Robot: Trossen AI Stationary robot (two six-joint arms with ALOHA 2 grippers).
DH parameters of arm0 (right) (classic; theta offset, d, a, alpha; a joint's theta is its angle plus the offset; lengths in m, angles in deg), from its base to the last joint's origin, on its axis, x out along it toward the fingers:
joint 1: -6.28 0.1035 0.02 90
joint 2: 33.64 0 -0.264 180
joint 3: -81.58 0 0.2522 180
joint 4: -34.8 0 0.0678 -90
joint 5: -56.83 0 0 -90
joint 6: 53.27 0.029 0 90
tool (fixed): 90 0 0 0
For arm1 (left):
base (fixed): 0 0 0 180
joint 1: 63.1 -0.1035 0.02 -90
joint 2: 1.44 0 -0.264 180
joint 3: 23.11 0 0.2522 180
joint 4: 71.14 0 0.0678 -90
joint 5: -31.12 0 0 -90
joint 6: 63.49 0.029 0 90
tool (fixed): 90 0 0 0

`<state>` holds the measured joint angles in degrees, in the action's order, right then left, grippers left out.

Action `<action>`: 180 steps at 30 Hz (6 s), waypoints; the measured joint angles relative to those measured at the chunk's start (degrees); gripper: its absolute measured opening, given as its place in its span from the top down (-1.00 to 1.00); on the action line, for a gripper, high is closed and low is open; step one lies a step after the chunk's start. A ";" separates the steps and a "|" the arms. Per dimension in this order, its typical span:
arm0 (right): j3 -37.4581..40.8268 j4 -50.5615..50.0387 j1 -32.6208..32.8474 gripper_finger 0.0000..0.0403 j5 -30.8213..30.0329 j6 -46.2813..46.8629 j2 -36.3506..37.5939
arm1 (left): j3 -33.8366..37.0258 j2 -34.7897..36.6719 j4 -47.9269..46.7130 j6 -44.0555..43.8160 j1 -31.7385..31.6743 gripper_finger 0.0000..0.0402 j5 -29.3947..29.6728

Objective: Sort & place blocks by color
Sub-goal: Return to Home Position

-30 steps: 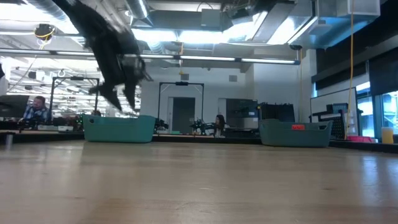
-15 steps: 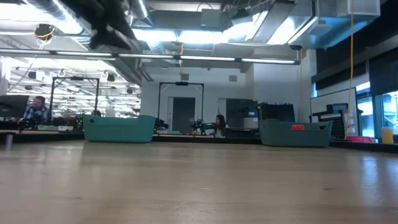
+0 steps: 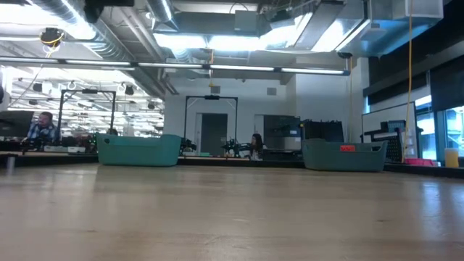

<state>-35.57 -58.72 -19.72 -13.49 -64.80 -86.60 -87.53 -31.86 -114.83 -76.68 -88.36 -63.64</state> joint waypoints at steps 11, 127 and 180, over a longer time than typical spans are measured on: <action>23.97 12.43 0.00 1.00 0.02 6.50 21.57 | -0.04 13.34 -9.76 2.27 1.74 1.00 2.25; 102.90 84.58 -0.09 0.91 11.87 17.09 52.36 | 50.23 30.01 31.71 19.83 0.91 1.00 8.55; 102.90 84.61 -0.09 0.91 11.85 17.09 52.34 | 50.23 30.01 31.69 19.83 0.93 1.00 8.55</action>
<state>67.33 25.89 -19.81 -1.65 -47.71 -34.26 -37.30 -1.84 -83.14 -56.85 -87.43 -55.09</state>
